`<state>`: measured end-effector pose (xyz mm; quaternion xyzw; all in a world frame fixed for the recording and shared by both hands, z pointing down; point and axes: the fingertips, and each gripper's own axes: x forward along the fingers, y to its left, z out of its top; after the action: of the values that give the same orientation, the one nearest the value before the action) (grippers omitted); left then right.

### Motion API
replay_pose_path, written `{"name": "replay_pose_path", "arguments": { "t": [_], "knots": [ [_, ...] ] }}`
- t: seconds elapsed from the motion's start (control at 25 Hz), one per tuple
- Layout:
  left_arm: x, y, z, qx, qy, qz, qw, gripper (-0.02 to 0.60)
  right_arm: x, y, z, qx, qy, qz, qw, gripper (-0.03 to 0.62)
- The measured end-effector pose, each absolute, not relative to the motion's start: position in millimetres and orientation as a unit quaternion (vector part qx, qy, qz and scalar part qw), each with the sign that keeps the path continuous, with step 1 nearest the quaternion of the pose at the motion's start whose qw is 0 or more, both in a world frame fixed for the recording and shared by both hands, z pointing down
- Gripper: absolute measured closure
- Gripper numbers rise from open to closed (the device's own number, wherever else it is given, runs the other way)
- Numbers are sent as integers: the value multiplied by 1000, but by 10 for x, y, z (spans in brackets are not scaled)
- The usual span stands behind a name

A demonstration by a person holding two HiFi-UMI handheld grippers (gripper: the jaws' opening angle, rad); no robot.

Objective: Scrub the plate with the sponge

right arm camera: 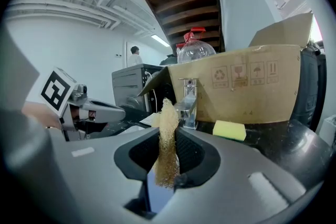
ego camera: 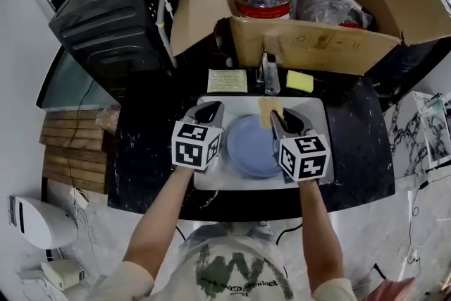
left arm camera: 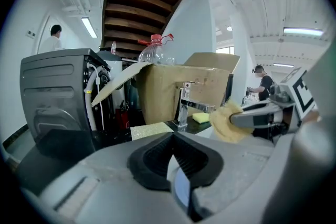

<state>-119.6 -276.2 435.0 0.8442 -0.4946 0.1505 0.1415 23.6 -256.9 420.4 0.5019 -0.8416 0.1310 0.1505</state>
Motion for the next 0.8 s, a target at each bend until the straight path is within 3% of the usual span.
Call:
{"name": "replay_pose_path", "arguments": {
  "t": [0.4,0.8],
  "knots": [
    [-1231,-2786,4395,862,-464,105,177,578,-28,-2574,4797,464,-843,168,212,525],
    [-1283,-2828,4659,863,-455,147,162,578,-356,-2613,5404,416,-846,203,265,525]
  ]
}}
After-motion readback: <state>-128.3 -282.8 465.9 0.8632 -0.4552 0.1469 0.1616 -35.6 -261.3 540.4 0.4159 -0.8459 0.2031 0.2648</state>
